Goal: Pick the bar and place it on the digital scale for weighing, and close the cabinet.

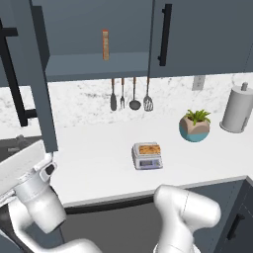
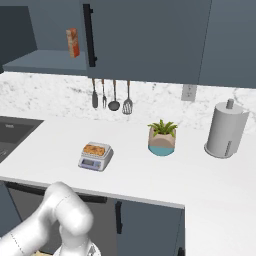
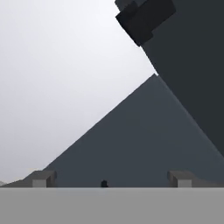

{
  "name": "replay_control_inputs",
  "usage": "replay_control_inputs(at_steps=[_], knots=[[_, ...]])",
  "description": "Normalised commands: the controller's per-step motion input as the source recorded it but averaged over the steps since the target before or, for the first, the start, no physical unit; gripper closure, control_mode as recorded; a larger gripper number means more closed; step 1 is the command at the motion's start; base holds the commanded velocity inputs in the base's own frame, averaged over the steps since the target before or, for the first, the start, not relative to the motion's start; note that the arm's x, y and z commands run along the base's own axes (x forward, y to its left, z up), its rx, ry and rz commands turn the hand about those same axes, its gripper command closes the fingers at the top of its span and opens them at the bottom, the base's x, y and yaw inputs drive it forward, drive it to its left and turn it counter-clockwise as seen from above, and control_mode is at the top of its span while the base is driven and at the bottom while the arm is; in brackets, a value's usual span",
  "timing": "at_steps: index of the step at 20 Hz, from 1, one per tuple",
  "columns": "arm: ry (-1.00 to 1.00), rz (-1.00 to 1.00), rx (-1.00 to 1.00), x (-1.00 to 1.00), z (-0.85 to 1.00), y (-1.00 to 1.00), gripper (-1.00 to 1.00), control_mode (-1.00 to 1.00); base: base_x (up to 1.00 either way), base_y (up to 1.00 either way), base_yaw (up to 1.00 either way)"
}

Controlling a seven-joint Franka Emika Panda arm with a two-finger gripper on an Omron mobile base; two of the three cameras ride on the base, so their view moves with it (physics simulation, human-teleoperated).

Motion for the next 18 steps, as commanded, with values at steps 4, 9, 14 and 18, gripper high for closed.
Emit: replay_control_inputs(at_steps=[4, 9, 14, 18], knots=[[-0.08, 0.0, 0.3, 0.05, 0.49, -0.06, -1.0, -1.0, 0.0, 0.0, 0.0], [-0.19, 0.0, 0.27, 0.0, 0.66, -0.42, -1.0, -1.0, 0.0, 0.0, 0.0], [-0.17, 0.0, 0.39, -0.05, 0.34, -0.85, -1.0, -1.0, 0.0, 0.0, 0.0], [-0.06, 0.0, 0.49, -0.01, 0.19, -1.0, -1.0, -1.0, 0.0, 0.0, 0.0]])
